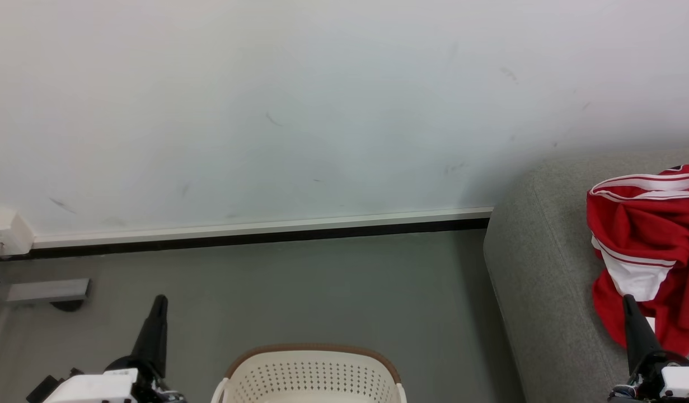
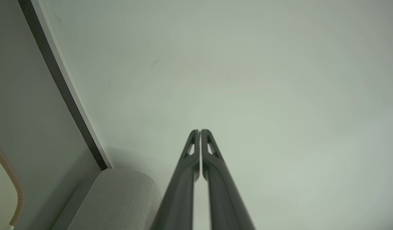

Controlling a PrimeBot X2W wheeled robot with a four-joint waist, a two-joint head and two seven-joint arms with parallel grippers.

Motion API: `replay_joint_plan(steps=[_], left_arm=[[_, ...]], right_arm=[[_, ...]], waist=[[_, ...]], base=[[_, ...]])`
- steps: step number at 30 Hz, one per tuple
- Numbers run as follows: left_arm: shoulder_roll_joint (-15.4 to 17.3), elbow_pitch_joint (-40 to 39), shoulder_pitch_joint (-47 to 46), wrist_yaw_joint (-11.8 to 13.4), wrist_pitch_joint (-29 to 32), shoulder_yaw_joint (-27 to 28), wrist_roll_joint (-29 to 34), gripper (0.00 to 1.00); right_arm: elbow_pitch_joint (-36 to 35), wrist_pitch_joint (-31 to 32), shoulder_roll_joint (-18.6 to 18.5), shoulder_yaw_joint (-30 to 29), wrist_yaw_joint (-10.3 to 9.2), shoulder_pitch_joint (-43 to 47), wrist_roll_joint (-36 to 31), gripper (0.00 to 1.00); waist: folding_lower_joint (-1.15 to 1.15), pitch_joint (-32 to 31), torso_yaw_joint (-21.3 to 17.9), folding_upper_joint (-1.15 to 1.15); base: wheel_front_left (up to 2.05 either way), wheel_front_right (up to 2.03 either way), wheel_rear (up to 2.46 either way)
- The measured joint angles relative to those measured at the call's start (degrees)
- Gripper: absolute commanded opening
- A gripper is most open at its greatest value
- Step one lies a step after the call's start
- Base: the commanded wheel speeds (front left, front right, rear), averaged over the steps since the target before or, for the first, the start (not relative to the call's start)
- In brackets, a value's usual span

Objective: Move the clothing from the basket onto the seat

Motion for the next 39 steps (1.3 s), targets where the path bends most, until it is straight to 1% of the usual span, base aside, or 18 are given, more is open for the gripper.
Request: replay_joint_plan(steps=[39], left_arm=[[0.0,-0.02,-0.01,0.0,0.0,0.0,0.0,0.0]], right_arm=[[0.0,0.01,0.03,-0.07,0.0,-0.02,0.0,0.0]], waist=[[0.0,0.0,0.0,0.0]], base=[[0.0,0.0,0.0]])
